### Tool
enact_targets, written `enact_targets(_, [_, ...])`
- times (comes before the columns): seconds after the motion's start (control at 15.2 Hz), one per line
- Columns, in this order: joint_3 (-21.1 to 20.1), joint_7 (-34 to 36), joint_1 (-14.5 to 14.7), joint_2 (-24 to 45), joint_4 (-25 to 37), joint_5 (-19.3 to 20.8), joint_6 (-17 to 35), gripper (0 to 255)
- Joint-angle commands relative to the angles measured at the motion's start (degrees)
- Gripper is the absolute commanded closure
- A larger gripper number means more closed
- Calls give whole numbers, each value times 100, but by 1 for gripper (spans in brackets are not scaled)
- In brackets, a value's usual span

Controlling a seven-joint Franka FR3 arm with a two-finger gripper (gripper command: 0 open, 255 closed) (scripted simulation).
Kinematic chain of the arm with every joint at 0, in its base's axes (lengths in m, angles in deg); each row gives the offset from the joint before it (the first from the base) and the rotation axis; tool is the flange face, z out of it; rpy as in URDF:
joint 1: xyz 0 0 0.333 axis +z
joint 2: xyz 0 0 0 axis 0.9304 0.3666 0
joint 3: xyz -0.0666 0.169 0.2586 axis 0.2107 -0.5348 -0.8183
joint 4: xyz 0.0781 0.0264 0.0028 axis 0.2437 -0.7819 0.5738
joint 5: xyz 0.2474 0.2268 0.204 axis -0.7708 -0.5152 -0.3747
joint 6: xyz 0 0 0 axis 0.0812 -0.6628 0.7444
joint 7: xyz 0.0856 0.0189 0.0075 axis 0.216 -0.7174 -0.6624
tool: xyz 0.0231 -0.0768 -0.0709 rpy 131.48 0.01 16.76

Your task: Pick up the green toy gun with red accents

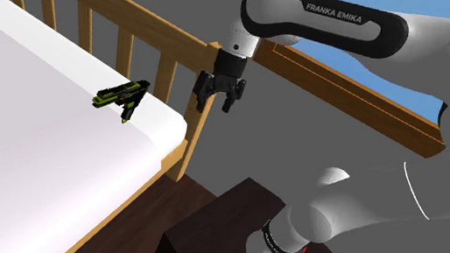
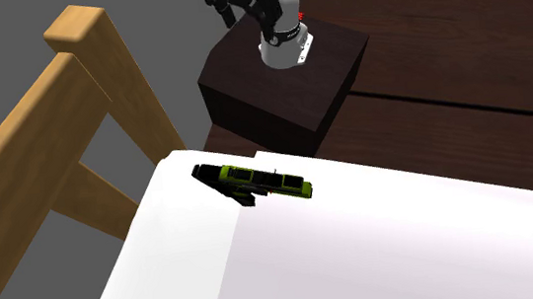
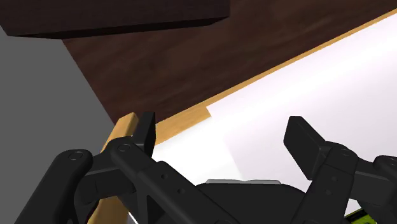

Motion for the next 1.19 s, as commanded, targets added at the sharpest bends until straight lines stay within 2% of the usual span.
enact_targets(0.0, [-158, 184, 47, 381, 257, -75, 219, 0])
enact_targets(0.53, [-671, 878, 198, 1869, 1402, -68, 898, 0])
enact_targets(1.12, [-1038, 1746, 503, 3727, 3269, 416, 1213, 0])
